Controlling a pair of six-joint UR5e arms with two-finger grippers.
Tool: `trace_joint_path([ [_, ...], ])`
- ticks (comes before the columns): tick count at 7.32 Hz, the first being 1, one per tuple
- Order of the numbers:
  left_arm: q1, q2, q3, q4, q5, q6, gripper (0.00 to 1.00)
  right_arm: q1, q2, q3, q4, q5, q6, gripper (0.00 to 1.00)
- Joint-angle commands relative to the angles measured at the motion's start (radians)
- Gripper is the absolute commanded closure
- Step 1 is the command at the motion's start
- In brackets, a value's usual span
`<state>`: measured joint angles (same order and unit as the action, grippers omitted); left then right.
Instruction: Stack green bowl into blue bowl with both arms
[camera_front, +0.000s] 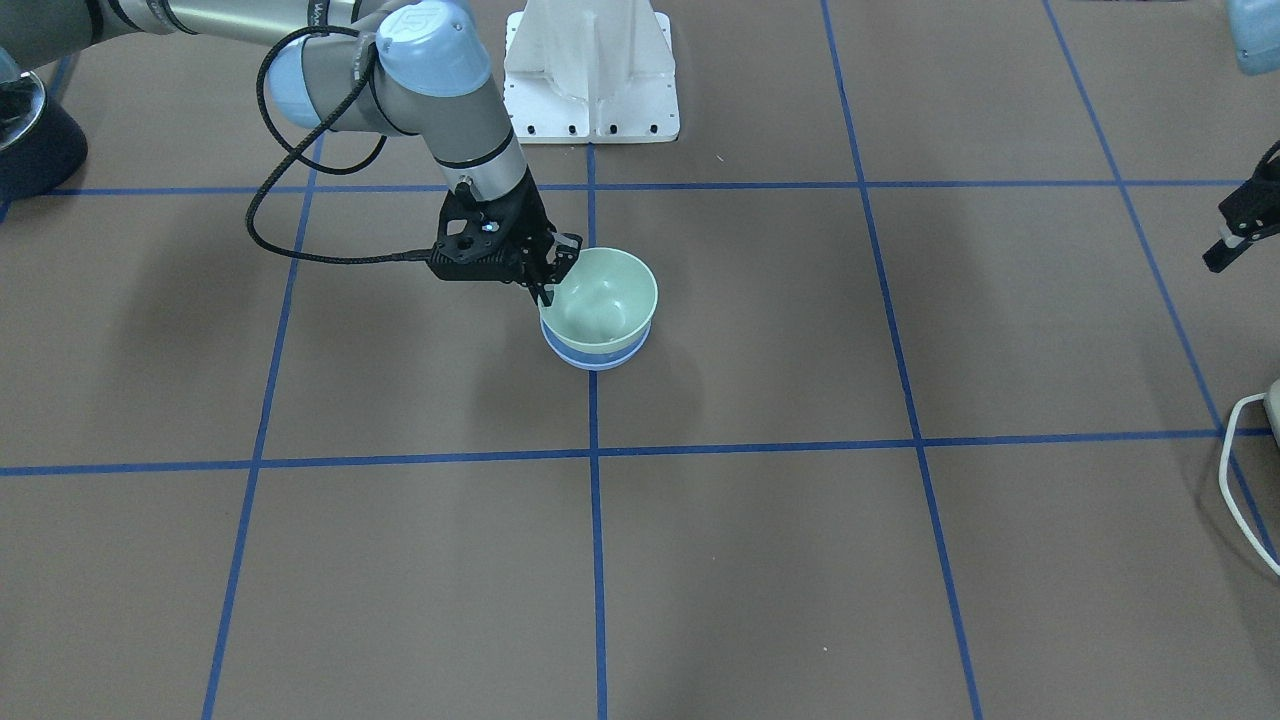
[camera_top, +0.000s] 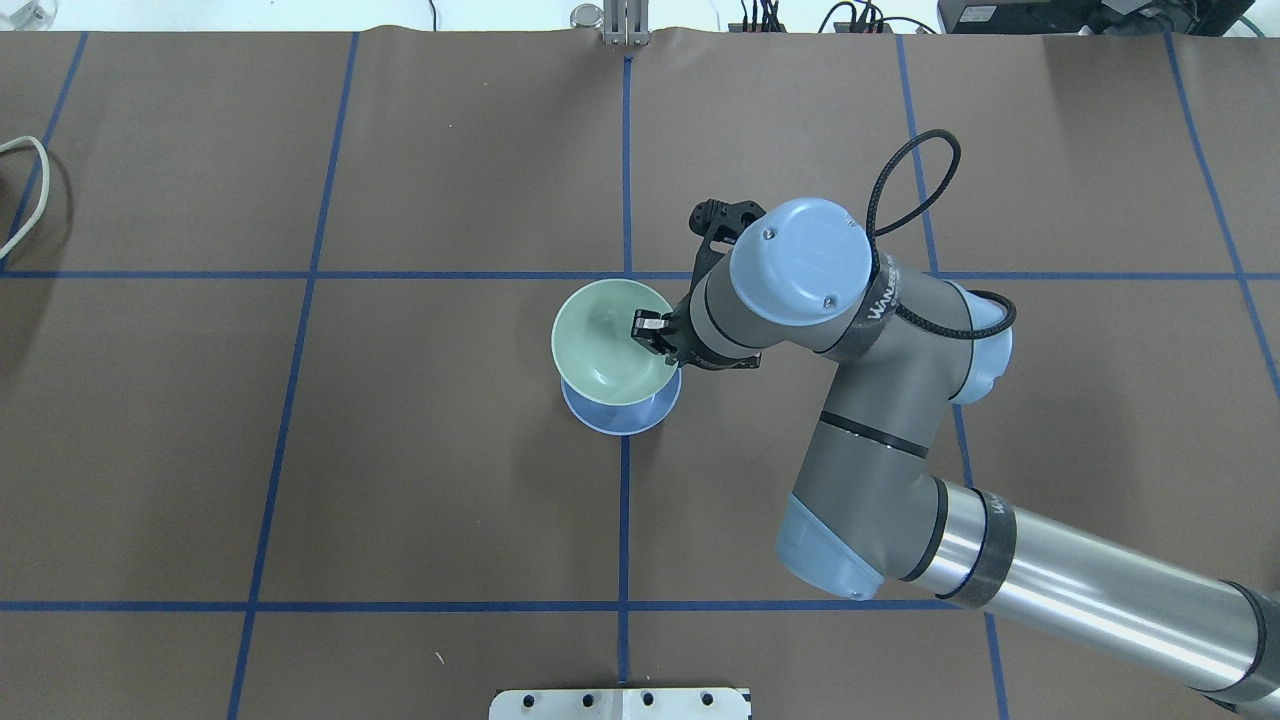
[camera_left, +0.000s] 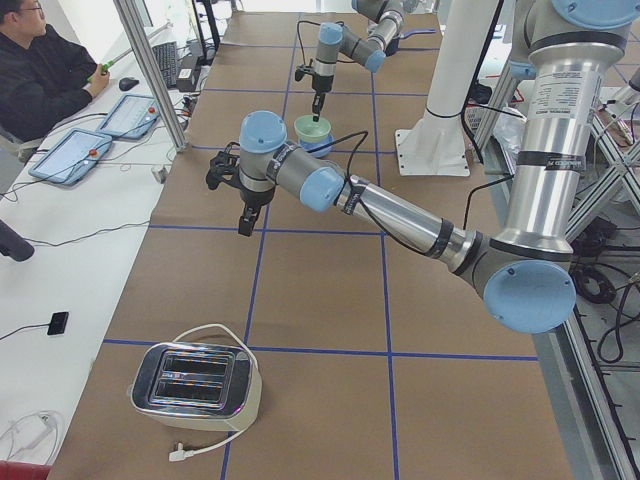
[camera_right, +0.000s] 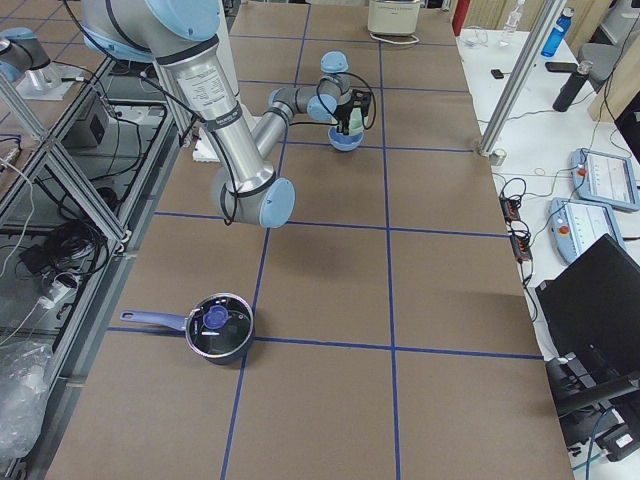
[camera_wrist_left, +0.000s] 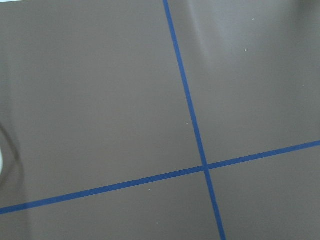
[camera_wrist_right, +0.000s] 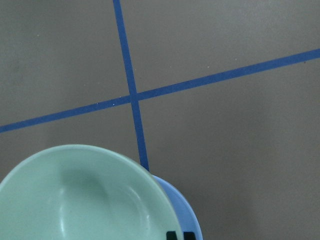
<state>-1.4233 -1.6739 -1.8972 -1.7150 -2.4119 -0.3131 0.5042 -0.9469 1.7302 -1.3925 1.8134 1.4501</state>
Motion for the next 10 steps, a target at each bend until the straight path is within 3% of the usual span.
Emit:
trace_joint_path([
  [1,-0.013,0.011,0.0,0.0,-0.001,0.017,0.01,-0.035,-0.009,-0.001,0.004,-0.031,0.001,1.0],
  [5,-0.013,0.029,-0.011,0.0,-0.001,0.017,0.01,-0.035,-0.049,-0.008,0.077,-0.026,-0.016,1.0],
  [10,-0.016,0.046,-0.029,-0.002,-0.001,0.017,0.01,-0.007,-0.043,-0.011,0.081,-0.025,-0.016,1.0],
])
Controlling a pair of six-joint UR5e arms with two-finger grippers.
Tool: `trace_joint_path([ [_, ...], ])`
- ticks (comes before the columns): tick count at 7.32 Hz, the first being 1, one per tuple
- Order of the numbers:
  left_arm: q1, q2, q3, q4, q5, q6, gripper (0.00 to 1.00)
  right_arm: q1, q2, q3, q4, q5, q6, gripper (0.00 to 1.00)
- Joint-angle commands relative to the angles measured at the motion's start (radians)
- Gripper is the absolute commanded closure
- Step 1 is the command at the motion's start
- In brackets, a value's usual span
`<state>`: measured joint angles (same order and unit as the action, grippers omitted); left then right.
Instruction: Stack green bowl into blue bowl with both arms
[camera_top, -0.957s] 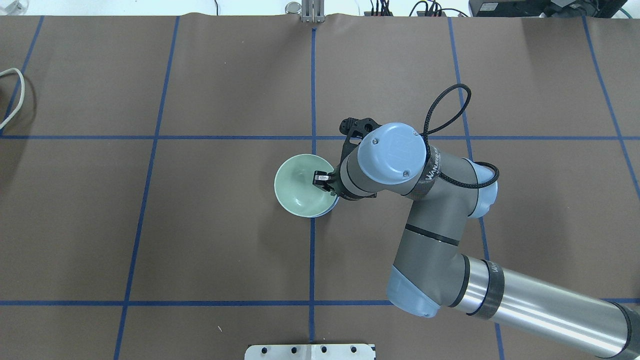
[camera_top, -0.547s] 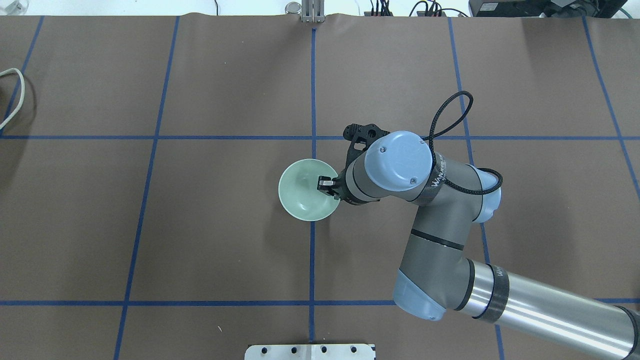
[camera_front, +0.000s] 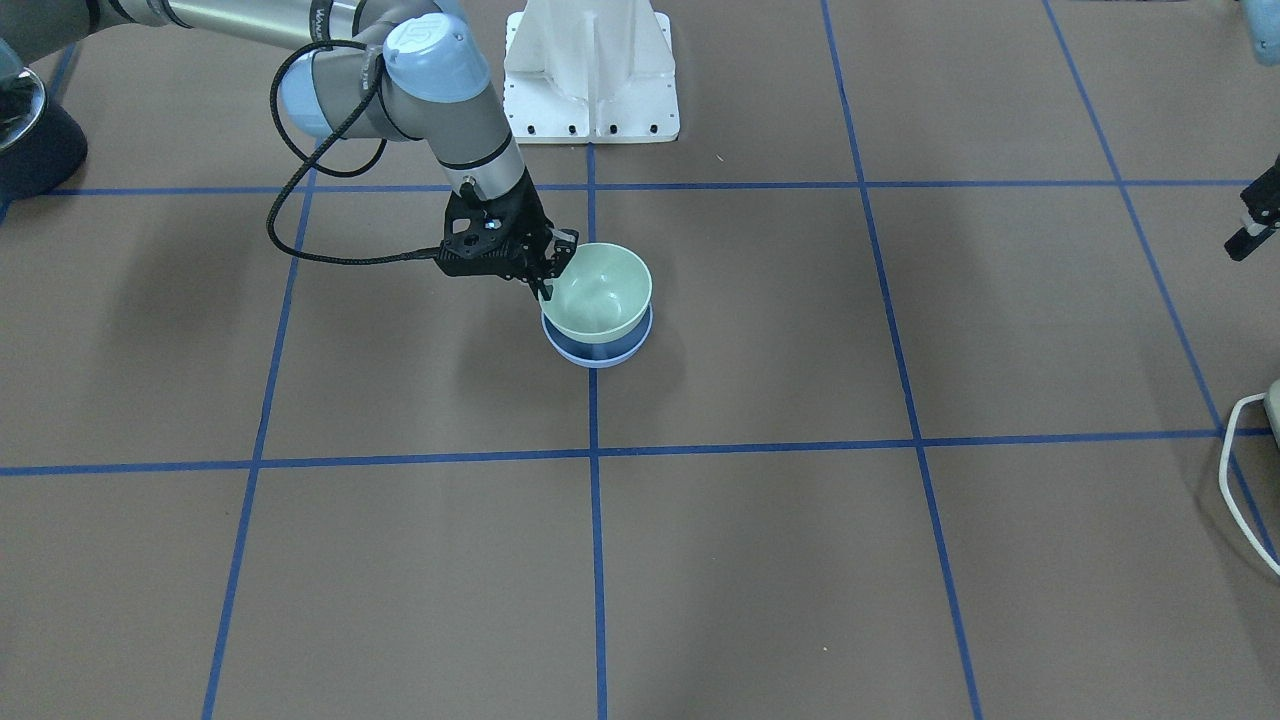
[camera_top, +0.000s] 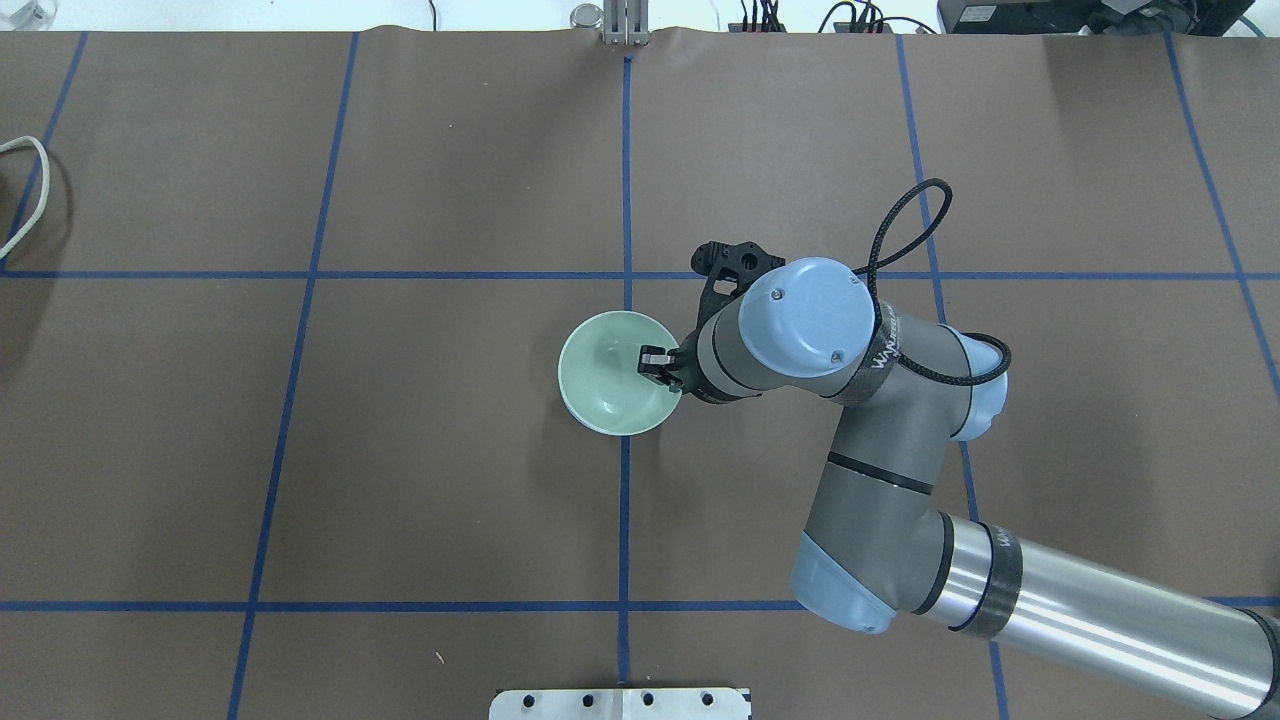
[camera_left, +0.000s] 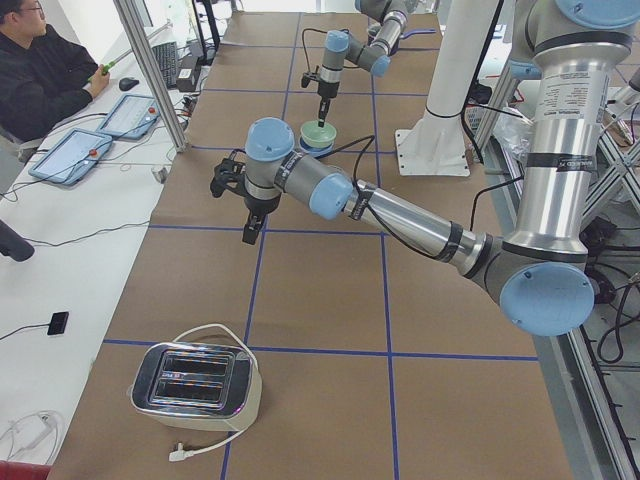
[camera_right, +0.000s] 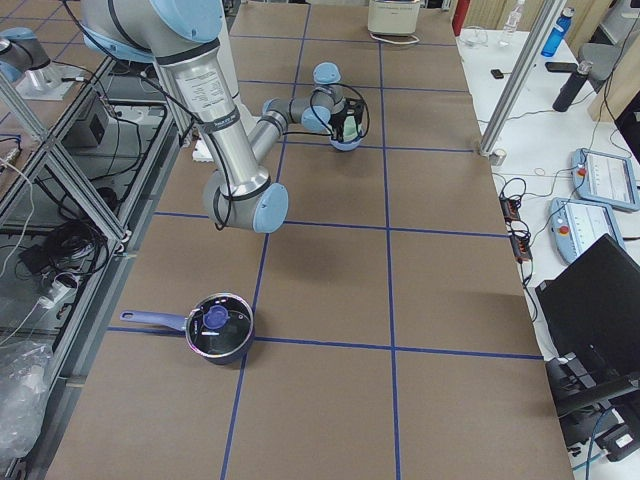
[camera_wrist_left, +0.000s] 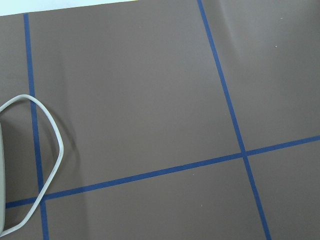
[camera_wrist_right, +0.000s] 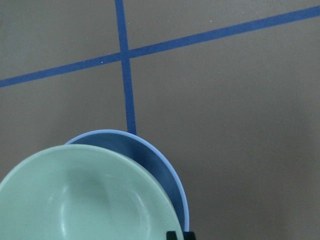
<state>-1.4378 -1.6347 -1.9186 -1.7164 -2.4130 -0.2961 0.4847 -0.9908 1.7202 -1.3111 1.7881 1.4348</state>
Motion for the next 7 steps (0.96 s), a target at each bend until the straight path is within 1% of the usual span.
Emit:
trace_joint_path([
  [1,-0.001,0.007,-0.007,0.0,0.0,0.0,0.01,0.017,0.003,-0.002,0.0,0.001,-0.001,1.0],
  [7,-0.003,0.007,-0.013,0.001,0.0,-0.001,0.01,0.017,0.015,-0.019,0.001,-0.003,0.009,1.0],
])
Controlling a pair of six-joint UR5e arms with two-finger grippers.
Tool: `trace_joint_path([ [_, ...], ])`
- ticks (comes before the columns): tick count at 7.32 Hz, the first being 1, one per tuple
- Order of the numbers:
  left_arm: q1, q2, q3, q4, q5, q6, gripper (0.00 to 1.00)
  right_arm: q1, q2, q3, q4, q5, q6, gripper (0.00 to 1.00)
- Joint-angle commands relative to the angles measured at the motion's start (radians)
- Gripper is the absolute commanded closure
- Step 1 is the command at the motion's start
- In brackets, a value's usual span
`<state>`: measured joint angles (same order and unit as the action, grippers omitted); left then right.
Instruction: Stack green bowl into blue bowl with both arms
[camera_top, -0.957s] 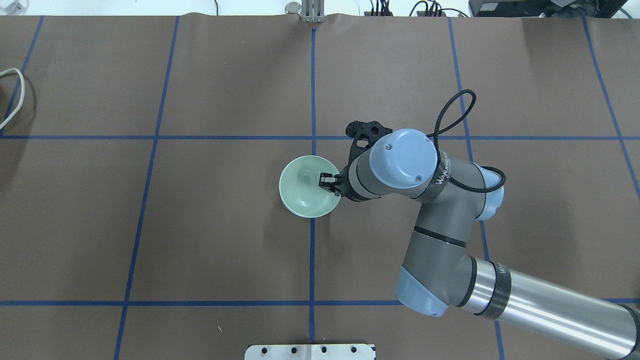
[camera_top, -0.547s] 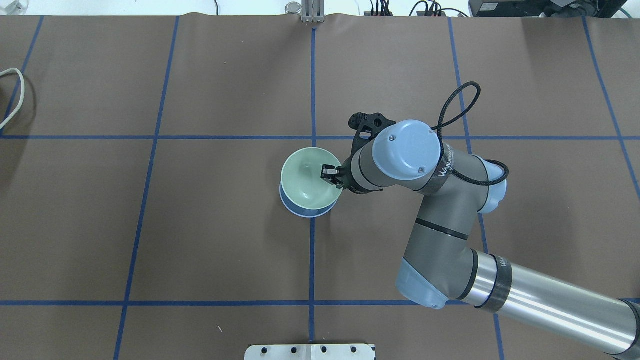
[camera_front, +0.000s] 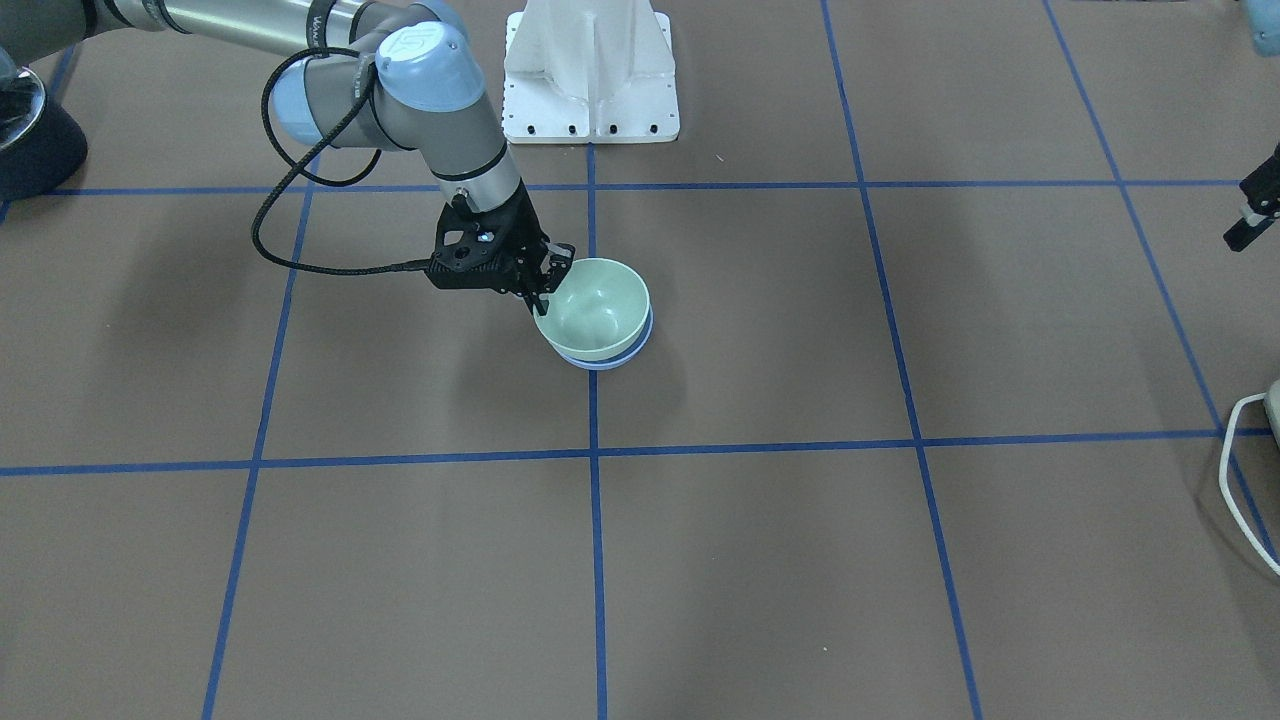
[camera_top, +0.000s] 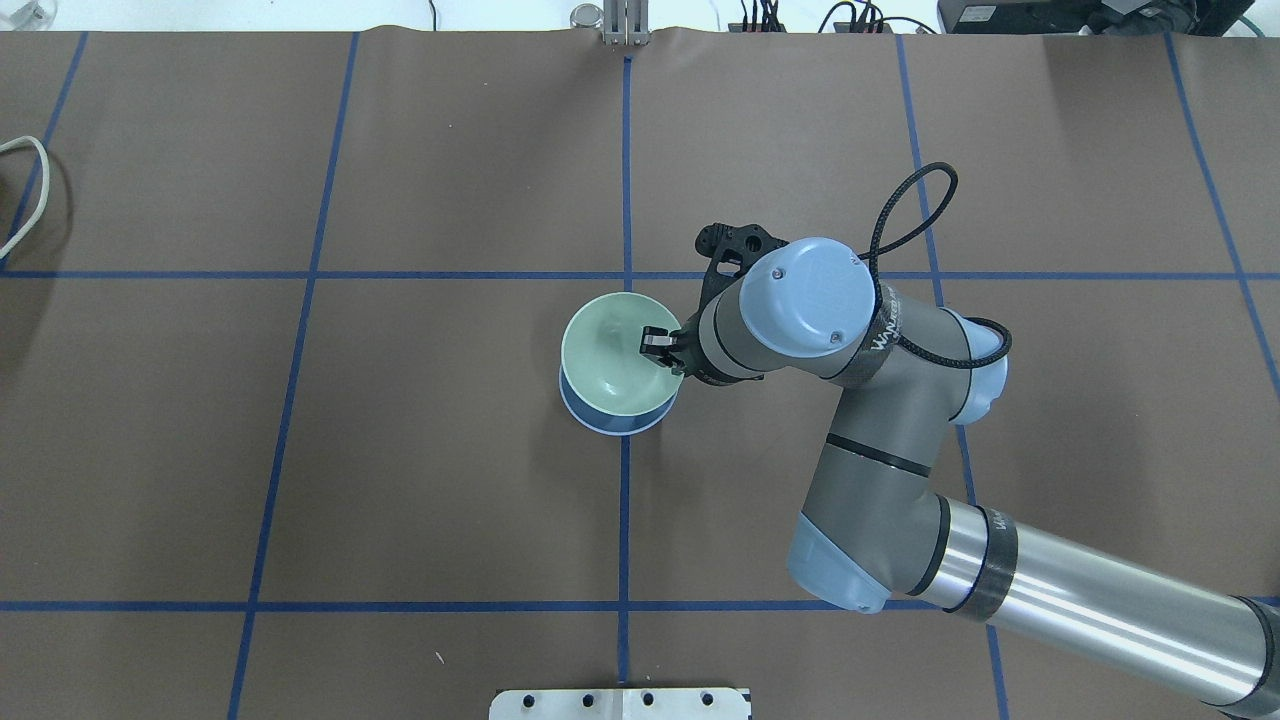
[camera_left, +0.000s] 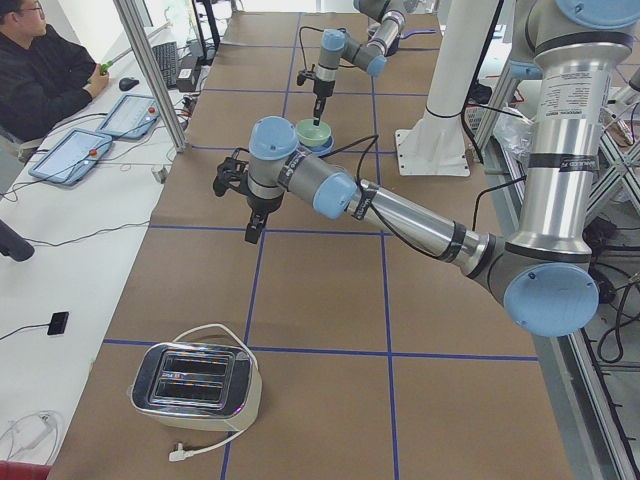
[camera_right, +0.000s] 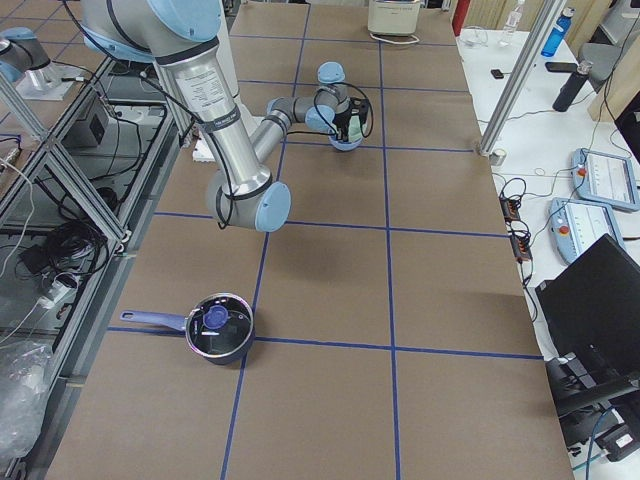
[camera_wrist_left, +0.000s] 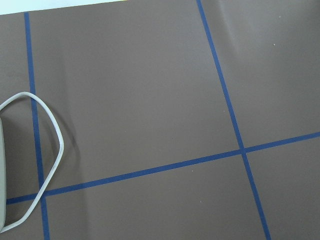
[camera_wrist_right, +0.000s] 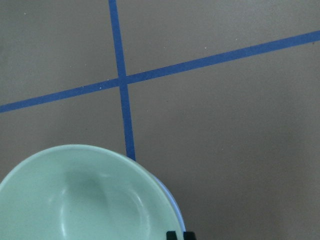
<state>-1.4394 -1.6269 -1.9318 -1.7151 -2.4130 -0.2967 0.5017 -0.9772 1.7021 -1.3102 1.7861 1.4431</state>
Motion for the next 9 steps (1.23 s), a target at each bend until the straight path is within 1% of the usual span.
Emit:
trace_joint_path([
  [1,0.001,-0.001,0.002,0.0,0.0,-0.001,0.01,-0.002,0.011,-0.016,0.0,-0.004,0.002,1.0],
  [7,0.001,-0.001,0.002,0.0,0.002,-0.001,0.01,-0.015,0.02,-0.028,0.005,-0.004,0.0,1.0],
  [9,0.001,-0.001,0.002,0.002,0.0,-0.001,0.01,-0.023,0.011,-0.03,0.032,-0.005,-0.001,1.0],
])
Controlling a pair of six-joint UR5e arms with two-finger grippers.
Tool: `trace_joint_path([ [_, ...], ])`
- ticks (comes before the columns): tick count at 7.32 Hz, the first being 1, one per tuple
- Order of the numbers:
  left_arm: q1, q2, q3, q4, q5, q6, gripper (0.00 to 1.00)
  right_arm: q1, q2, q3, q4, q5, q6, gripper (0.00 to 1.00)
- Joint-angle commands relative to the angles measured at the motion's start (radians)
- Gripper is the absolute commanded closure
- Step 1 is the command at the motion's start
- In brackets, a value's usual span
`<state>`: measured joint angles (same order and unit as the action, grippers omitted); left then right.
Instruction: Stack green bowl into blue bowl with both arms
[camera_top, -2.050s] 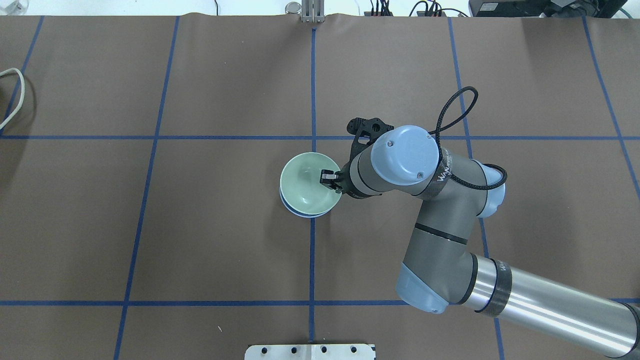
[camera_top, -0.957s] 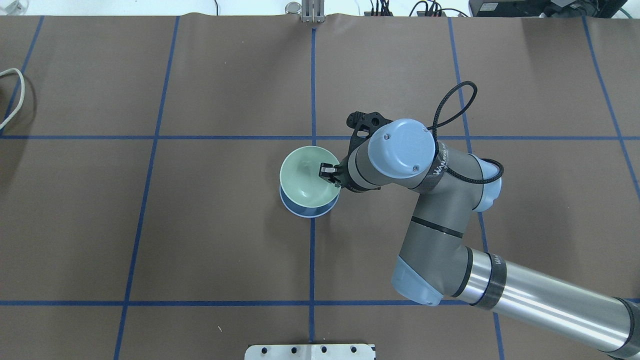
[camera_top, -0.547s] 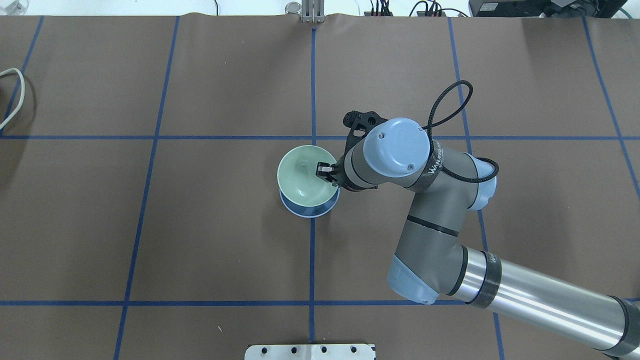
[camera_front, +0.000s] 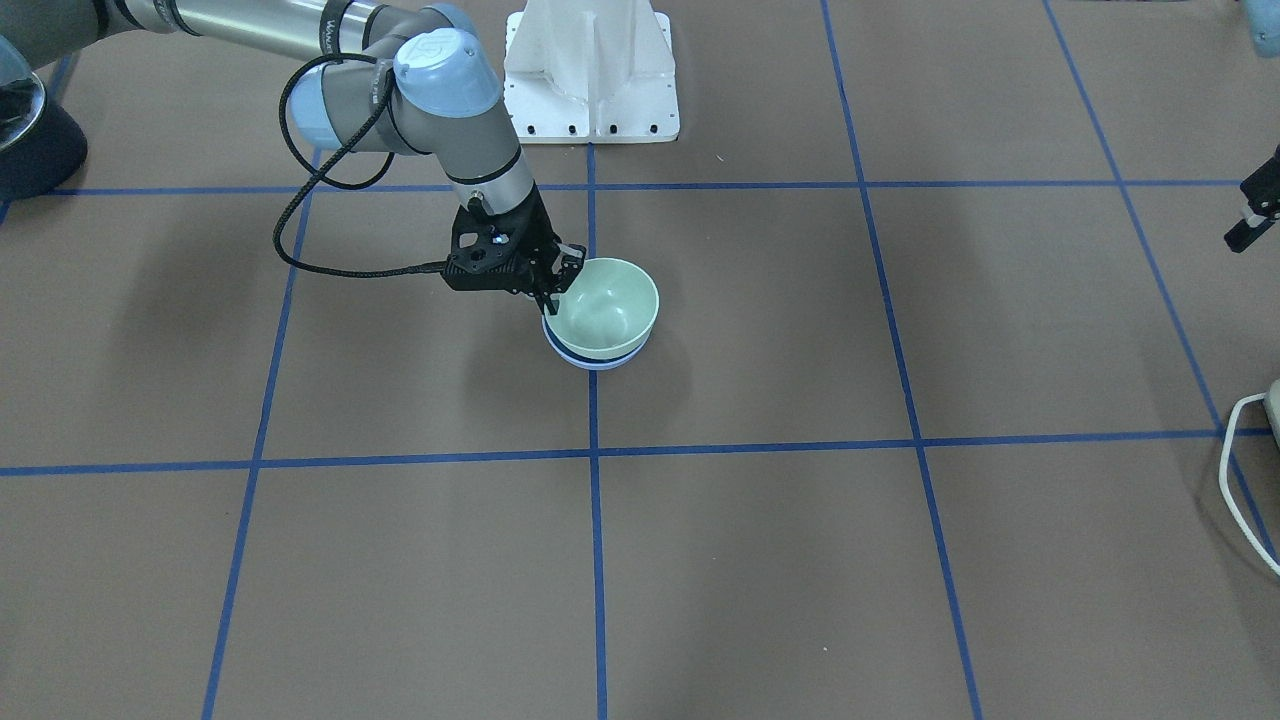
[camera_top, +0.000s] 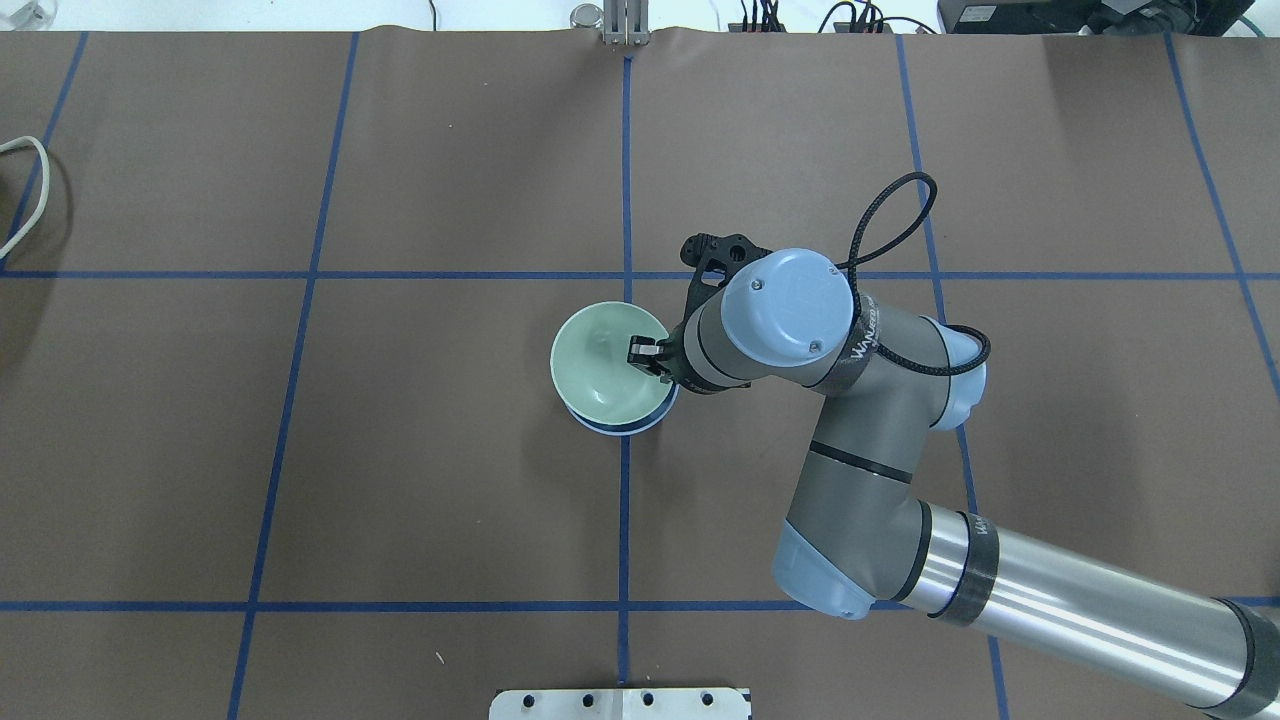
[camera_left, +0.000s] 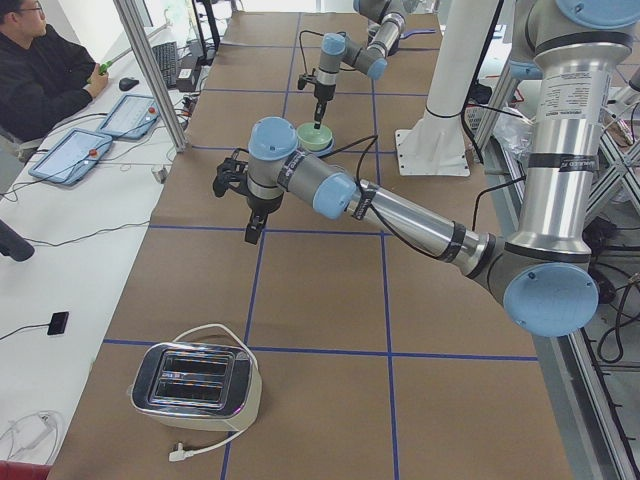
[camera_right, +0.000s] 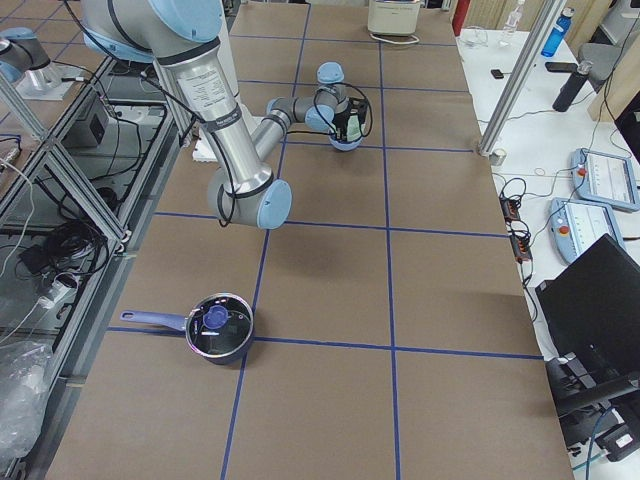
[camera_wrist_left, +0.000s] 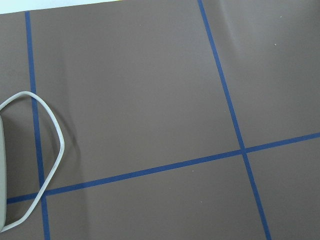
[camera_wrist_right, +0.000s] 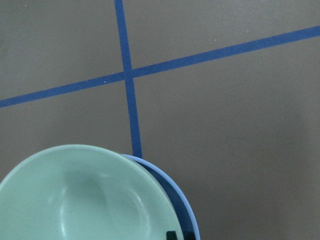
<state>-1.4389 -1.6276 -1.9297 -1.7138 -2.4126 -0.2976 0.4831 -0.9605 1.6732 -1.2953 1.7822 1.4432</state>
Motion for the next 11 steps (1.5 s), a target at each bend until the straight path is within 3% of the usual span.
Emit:
trace_joint_path([
  [1,-0.002,0.0,0.0,0.0,0.0,0.0,0.01,-0.005,-0.007,-0.007,0.024,0.0,-0.001,1.0],
  [3,-0.002,0.002,0.0,0.002,0.0,0.0,0.01,-0.005,-0.007,-0.009,0.022,0.0,0.002,1.0],
  [4,-0.002,0.002,0.0,0.0,0.0,0.0,0.01,-0.003,-0.009,-0.01,0.022,0.002,-0.003,0.94],
  [5,-0.002,0.0,0.001,0.0,0.0,0.0,0.01,-0.003,-0.007,-0.016,0.024,0.003,-0.004,0.74],
  [6,-0.002,0.002,0.0,0.002,0.0,0.0,0.01,-0.003,-0.007,-0.018,0.034,0.002,-0.007,0.01],
  [9,-0.002,0.002,0.0,0.005,0.0,0.0,0.01,0.061,-0.007,-0.021,0.067,0.028,-0.02,0.0],
  [11,-0.005,0.0,0.001,0.005,0.0,0.006,0.01,0.222,-0.029,-0.02,0.057,0.194,-0.16,0.0],
])
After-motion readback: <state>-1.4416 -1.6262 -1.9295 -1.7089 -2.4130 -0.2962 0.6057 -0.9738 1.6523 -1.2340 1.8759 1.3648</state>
